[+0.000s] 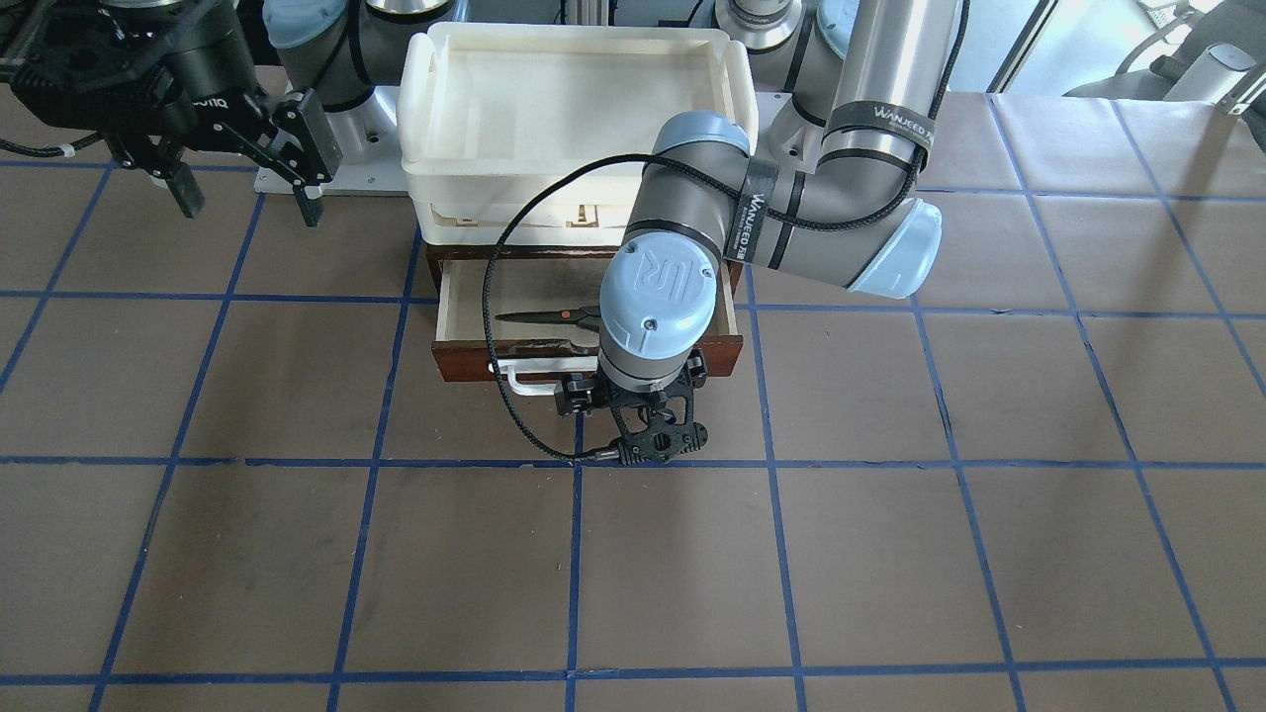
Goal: Put scissors in drawer and close it
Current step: 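Push the drawer front away from the robot with the left gripper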
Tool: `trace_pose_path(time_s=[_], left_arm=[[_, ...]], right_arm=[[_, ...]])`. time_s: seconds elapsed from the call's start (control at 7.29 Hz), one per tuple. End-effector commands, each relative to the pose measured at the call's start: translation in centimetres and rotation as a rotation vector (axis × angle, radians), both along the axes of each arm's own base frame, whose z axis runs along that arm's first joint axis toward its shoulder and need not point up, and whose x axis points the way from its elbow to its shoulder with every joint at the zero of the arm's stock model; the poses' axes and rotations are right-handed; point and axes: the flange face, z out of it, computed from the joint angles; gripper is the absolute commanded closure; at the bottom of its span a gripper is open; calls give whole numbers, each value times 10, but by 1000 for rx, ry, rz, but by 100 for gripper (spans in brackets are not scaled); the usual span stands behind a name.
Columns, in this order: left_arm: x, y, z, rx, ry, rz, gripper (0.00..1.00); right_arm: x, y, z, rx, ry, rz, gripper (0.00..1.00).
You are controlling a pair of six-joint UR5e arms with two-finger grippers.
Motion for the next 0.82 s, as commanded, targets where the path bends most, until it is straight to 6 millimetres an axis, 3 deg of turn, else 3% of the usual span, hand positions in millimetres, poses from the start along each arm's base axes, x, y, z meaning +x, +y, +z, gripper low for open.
trace_pose_path(time_s=[0.0, 0.27, 0.69], left_arm=[[-7, 11, -3, 48, -19, -5, 0], [-21, 22, -9, 69, -36, 8, 0], [-21, 33, -9, 124, -57, 2, 0]], right_arm=[[0, 0, -1, 1, 0, 1, 0], [0, 0, -1, 1, 0, -1, 0], [0, 0, -2, 4, 0, -1, 0]])
